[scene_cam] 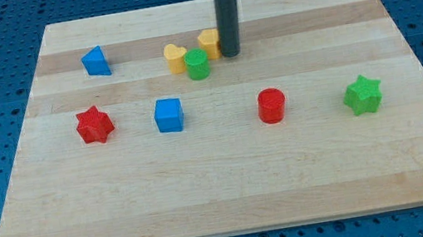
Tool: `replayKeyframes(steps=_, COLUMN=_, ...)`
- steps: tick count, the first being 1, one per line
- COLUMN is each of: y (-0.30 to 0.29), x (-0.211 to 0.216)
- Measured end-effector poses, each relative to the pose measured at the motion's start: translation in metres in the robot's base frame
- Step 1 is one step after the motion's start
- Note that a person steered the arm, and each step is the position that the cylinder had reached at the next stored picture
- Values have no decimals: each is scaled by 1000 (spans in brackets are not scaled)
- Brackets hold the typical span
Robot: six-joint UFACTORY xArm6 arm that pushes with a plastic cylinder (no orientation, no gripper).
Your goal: Slightly push the hexagon above the green circle
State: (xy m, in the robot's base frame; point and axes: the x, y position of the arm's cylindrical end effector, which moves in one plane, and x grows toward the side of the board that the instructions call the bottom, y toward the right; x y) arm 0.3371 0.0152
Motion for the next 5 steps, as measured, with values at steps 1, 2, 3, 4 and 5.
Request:
replayKeyframes(steps=1, y=9, x=-7)
replayKeyframes(steps=2, y=46, x=-52)
replayKeyframes(steps=3, y=35, x=-81)
replayKeyframes(steps=4, y=6, x=-77)
replayKeyframes(steps=5, y=-2, x=-67)
